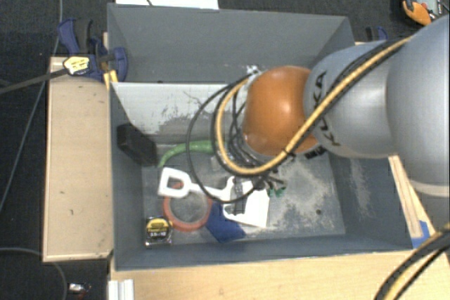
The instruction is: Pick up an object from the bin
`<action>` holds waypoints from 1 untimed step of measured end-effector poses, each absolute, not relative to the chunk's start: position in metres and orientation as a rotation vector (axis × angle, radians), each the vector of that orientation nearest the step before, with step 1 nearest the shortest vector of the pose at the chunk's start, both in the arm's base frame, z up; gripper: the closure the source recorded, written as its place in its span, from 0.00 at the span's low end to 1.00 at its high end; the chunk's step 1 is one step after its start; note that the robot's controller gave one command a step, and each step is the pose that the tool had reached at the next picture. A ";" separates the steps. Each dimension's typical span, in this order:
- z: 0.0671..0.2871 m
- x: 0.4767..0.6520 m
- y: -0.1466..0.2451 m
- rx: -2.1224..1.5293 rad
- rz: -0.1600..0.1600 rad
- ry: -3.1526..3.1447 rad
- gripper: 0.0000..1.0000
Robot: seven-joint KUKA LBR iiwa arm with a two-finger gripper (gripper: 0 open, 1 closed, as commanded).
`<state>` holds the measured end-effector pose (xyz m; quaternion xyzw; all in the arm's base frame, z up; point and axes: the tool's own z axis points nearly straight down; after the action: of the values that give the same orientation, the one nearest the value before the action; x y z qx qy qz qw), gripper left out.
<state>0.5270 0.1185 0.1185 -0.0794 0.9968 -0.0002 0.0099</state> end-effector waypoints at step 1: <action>0.100 0.517 0.095 -0.174 0.000 3.137 0.00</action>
Offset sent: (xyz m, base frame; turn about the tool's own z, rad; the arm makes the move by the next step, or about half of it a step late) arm -0.0111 -0.0091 -0.0485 -0.0209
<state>0.5167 0.0951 0.0999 -0.0554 0.9985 -0.0001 -0.0003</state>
